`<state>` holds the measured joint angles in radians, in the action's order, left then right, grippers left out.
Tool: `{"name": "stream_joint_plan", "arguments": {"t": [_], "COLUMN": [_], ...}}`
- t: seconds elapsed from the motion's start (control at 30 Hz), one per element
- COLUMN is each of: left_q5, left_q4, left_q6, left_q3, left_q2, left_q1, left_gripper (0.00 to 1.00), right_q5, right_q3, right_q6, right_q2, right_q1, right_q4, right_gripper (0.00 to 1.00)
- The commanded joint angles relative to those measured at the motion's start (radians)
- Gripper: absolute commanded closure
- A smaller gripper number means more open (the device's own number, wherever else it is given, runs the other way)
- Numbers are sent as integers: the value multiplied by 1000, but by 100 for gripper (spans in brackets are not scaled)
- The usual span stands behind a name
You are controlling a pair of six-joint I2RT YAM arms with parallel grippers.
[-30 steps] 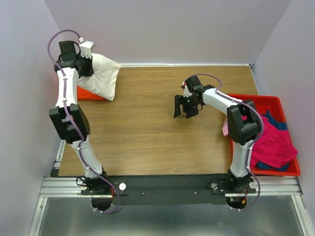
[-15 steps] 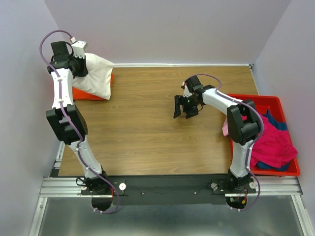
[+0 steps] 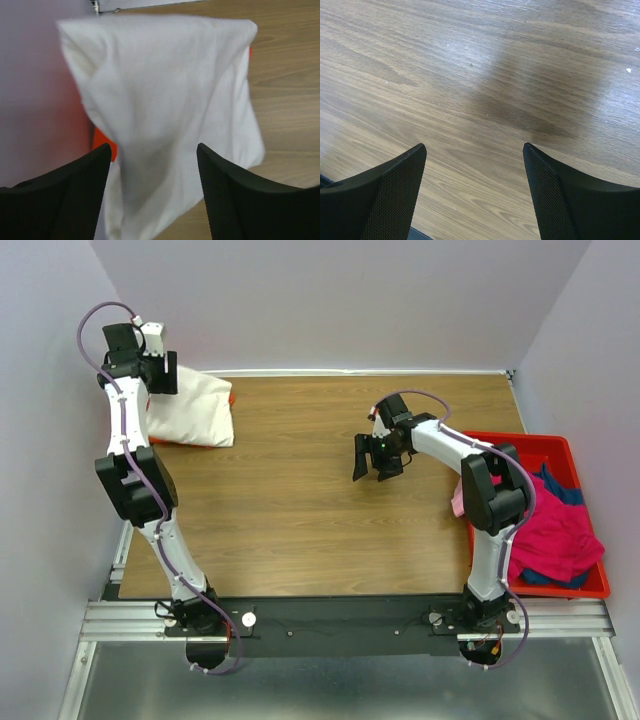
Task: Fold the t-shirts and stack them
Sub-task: Reset both grippers
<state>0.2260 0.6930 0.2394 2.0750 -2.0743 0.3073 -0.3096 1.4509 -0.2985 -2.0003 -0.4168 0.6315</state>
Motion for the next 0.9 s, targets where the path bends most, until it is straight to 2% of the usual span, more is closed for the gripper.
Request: {"name": "stream_joint_plan", "arguments": {"t": [0.0, 0.13, 0.27, 0.4, 0.57, 0.77, 0.87], "left_q5": [-218, -287, -284, -237, -172, -218, -217], "left_q4": [-55, -69, -92, -159, -320, -545, -611], "left_q6": [-55, -81, -84, -110, -175, -297, -402], "left_q3": [69, 74, 27, -93, -347, -698, -789], "left_q2": [-29, -18, 26, 123, 325, 595, 703], "left_q1": [18, 15, 7, -25, -91, -261, -356], "left_gripper": [11, 7, 6, 6, 6, 6, 6], "right_q5": [-20, -20, -3, 29, 82, 148, 184], "right_q3": [-12, -27, -37, -43, -43, -61, -81], "right_q6": [7, 12, 9, 6, 7, -11, -30], "right_q2": [52, 60, 80, 104, 153, 239, 279], "right_q1": [3, 1, 1, 1, 3, 1, 1], "right_q4": [27, 27, 23, 17, 8, -27, -45], "right_gripper": [16, 15, 15, 15, 15, 15, 15]}}
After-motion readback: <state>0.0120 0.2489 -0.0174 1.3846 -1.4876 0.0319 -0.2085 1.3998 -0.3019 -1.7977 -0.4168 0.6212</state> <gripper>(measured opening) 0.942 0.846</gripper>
